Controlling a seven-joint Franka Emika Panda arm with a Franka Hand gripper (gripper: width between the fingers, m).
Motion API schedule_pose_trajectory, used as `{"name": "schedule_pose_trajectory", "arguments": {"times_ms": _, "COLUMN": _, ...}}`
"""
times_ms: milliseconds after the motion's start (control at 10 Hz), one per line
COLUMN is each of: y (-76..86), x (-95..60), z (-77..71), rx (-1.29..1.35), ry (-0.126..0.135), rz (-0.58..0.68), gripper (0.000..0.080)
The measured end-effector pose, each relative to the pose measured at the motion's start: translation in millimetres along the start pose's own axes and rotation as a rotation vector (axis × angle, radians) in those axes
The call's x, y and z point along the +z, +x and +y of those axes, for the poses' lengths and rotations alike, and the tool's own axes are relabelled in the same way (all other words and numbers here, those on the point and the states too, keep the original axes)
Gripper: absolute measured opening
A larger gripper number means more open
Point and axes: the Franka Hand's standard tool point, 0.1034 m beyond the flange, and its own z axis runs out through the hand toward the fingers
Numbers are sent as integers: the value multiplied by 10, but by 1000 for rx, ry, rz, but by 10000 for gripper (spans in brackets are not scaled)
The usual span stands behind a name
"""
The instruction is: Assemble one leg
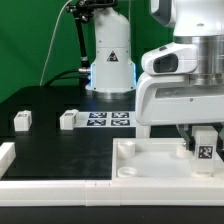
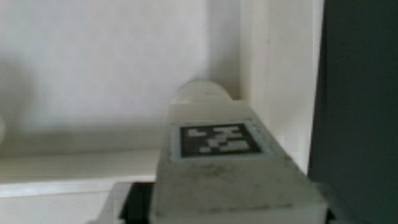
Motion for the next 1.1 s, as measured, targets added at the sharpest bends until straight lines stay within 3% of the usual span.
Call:
{"name": "schedule_pose_trajectory", "arguments": {"times_ms": 200, "y": 3, "x": 2, "z": 11, "rx": 189, "ry": 5, "rz": 1, "gripper": 290}}
{"name": "schedule_pose_trajectory", "arguments": {"times_ms": 600, "y": 10, "x": 17, "z": 80, "rx": 779, "ry": 46, "rz": -5, "gripper": 290}}
{"name": "schedule_pose_trajectory", "arguments": {"times_ms": 1100, "y": 2, "x": 21, "z": 92, "rx": 1173, "ry": 37, "rz": -13, "gripper": 290}}
